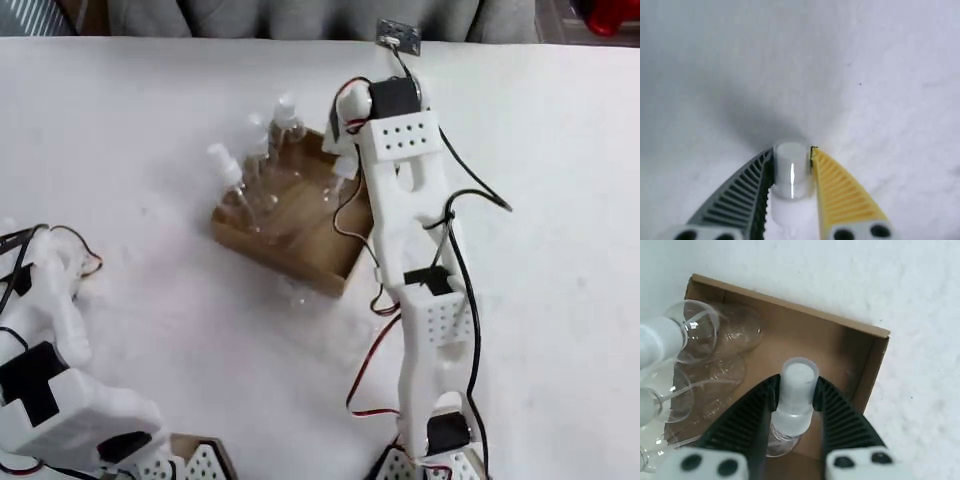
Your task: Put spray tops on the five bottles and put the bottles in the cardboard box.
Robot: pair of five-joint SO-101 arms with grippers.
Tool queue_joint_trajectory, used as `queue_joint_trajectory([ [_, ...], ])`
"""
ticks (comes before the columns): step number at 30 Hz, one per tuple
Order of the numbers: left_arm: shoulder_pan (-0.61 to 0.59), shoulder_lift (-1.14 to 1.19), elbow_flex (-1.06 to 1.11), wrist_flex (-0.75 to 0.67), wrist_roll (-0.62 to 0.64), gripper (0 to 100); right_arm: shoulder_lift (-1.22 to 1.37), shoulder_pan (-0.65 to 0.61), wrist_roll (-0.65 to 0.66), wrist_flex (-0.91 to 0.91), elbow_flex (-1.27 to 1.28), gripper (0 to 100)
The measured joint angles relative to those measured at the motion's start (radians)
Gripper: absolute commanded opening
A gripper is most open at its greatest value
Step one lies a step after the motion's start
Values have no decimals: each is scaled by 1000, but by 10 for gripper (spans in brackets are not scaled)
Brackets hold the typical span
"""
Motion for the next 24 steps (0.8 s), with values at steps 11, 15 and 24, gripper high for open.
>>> queue_joint_trajectory([
  [11,0,0,0,0,0,20,0,-34,12,0,0,16],
  [15,0,0,0,0,0,20,0,-52,20,0,0,16],
  [24,0,0,0,0,0,20,-87,-92,25,0,26,16],
])
